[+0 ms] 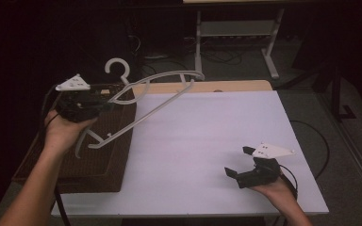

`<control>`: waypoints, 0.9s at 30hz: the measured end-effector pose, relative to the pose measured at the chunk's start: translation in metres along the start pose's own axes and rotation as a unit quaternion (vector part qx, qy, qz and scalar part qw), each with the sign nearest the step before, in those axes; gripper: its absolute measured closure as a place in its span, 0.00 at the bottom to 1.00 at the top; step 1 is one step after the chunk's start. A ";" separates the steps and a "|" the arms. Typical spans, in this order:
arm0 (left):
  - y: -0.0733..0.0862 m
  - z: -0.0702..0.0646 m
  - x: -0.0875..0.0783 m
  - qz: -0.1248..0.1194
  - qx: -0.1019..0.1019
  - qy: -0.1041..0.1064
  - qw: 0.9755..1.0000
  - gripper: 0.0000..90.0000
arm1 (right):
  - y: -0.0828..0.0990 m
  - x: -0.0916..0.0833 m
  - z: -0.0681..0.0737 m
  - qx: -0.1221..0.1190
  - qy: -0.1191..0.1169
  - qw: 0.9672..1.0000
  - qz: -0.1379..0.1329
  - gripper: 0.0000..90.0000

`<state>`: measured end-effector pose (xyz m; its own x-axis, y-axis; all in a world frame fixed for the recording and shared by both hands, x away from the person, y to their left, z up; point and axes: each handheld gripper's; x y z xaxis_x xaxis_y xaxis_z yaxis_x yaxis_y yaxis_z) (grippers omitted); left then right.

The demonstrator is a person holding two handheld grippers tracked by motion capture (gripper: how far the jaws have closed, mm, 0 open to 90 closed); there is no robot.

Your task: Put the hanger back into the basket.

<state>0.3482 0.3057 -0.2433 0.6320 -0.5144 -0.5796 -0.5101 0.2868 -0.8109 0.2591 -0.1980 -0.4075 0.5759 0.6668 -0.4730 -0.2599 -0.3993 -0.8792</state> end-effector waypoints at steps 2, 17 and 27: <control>0.002 0.008 -0.009 -0.007 -0.010 -0.010 1.000 0.92 | 0.000 0.001 0.000 -0.003 0.000 1.000 0.006 0.00; 0.041 0.076 -0.054 -0.007 -0.049 -0.090 0.995 0.92 | 0.001 0.002 -0.001 -0.002 0.006 1.000 0.007 0.00; 0.072 0.109 -0.067 0.012 -0.073 -0.134 0.988 0.92 | 0.001 0.003 -0.002 0.000 0.011 1.000 0.008 0.00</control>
<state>0.3326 0.4495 -0.2717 0.7407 -0.2706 -0.6150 -0.5934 0.1658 -0.7876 0.2618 -0.1977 -0.4096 0.5888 0.6461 -0.4858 -0.2698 -0.4094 -0.8715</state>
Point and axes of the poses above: each handheld gripper's, and its own axes: x roughly forward along the jaws, y roughly out of its underside, z roughly to its left, and after that the axes turned 11 degrees about -x, right-handed
